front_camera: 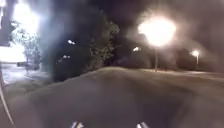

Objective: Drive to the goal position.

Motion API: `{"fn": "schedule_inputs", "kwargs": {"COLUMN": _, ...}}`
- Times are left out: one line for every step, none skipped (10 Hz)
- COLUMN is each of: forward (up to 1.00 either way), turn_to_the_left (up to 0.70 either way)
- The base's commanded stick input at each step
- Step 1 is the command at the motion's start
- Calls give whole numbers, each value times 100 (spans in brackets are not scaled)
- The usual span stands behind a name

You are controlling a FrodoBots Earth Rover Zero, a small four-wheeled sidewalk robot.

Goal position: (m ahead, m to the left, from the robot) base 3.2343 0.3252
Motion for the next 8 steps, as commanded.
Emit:
{"fn": "schedule_inputs", "kwargs": {"forward": 50, "turn_to_the_left": 0}}
{"fn": "schedule_inputs", "kwargs": {"forward": 50, "turn_to_the_left": 0}}
{"fn": "schedule_inputs", "kwargs": {"forward": 50, "turn_to_the_left": 0}}
{"fn": "schedule_inputs", "kwargs": {"forward": 50, "turn_to_the_left": 0}}
{"fn": "schedule_inputs", "kwargs": {"forward": 50, "turn_to_the_left": 0}}
{"fn": "schedule_inputs", "kwargs": {"forward": 50, "turn_to_the_left": 0}}
{"fn": "schedule_inputs", "kwargs": {"forward": 50, "turn_to_the_left": 0}}
{"fn": "schedule_inputs", "kwargs": {"forward": 50, "turn_to_the_left": 0}}
